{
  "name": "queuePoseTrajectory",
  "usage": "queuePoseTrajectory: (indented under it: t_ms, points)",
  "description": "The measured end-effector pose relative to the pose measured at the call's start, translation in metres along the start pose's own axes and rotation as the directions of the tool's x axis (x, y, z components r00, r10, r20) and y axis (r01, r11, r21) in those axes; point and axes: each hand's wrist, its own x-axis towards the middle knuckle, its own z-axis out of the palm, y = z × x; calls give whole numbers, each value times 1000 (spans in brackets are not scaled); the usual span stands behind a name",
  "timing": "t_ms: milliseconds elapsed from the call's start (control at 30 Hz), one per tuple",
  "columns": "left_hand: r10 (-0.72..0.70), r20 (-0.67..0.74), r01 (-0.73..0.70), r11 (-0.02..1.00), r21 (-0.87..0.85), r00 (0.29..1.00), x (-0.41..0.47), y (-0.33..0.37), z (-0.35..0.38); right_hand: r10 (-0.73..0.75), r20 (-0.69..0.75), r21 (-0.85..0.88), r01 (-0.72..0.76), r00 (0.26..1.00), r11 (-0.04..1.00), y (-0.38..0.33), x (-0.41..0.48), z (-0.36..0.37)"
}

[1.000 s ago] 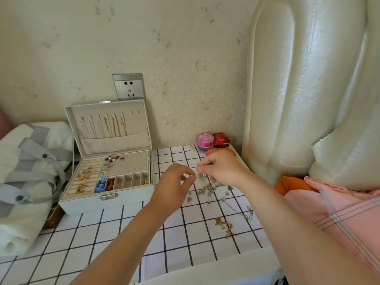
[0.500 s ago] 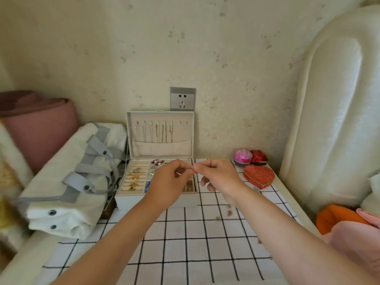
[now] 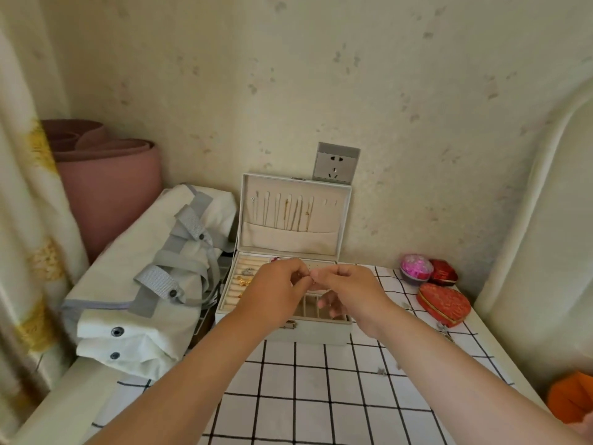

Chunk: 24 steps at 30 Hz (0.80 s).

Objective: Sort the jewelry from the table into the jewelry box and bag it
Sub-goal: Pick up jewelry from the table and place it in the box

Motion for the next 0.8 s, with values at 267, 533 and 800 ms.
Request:
queuePoseTrajectory:
  t_ms: [267, 533, 800]
  points:
    - [-71, 35, 73, 996, -58, 997, 12, -18, -20, -16, -35, -111, 12, 999, 994, -5, 25, 4]
    - [-147, -17, 143, 979, -144, 989, 13, -38, -30, -342, -196, -578, 173, 919, 798, 6, 84, 8]
    - [-229, -16, 220, 949, -226, 973, 15, -46, -31, -450, -76, -851, 176, 890, 494, 12, 107, 18]
